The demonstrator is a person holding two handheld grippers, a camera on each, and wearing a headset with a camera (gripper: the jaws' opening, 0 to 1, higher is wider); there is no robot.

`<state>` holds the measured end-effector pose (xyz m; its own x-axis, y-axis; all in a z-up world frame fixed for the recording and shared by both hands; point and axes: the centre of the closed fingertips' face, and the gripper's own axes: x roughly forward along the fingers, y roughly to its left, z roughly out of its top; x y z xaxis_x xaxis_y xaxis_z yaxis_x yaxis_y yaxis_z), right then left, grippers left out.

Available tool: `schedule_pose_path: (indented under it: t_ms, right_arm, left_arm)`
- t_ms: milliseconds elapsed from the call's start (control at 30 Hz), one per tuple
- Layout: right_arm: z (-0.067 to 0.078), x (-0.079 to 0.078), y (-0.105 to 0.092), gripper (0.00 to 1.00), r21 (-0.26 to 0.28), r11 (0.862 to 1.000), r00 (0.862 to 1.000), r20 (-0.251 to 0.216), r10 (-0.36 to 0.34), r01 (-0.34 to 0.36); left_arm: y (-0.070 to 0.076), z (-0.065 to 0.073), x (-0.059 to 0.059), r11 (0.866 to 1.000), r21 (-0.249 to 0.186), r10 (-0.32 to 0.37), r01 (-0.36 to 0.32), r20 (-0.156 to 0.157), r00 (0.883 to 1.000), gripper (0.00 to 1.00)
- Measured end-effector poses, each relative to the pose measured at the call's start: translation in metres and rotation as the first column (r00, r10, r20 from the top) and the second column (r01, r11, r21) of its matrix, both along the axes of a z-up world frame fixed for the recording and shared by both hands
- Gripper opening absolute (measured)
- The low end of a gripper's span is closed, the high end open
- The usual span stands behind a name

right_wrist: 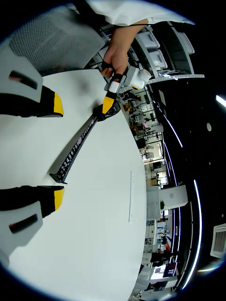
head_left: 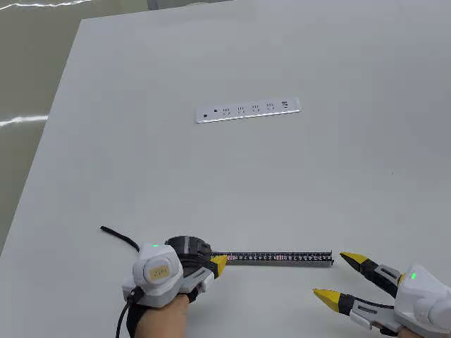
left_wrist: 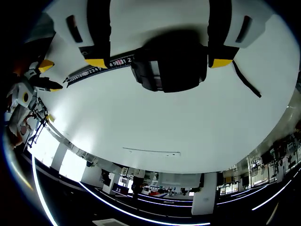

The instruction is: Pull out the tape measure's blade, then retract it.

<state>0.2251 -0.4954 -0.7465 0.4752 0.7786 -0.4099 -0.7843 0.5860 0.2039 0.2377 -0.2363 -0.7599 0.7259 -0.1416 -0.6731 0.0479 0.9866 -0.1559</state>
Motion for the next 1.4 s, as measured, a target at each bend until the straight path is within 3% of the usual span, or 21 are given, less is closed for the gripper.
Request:
schedule_pose_path:
  t_ms: [567, 1100, 1400]
  right_arm:
    - [-0.009, -0.001, 0.004, 0.59, -0.008, 0.998, 0.998, -0.010, 0.059, -0.059]
    - [-0.015, 0.009, 0.004, 0.57, -0.021, 0.995, 0.996, -0.006, 0.094, -0.094]
    - [-0.024, 0.011, -0.001, 0.55, -0.037, 0.991, 0.992, -0.011, 0.129, -0.129]
  left_arm:
    - [0.002, -0.006, 0.005, 0.998, 0.011, 0.057, -0.057, -0.026, 0.998, 0.83]
    - [0.006, -0.010, 0.008, 0.995, 0.023, 0.100, -0.099, -0.060, 0.993, 0.81]
    - [0.010, -0.011, 0.009, 0.990, 0.026, 0.139, -0.138, -0.056, 0.989, 0.77]
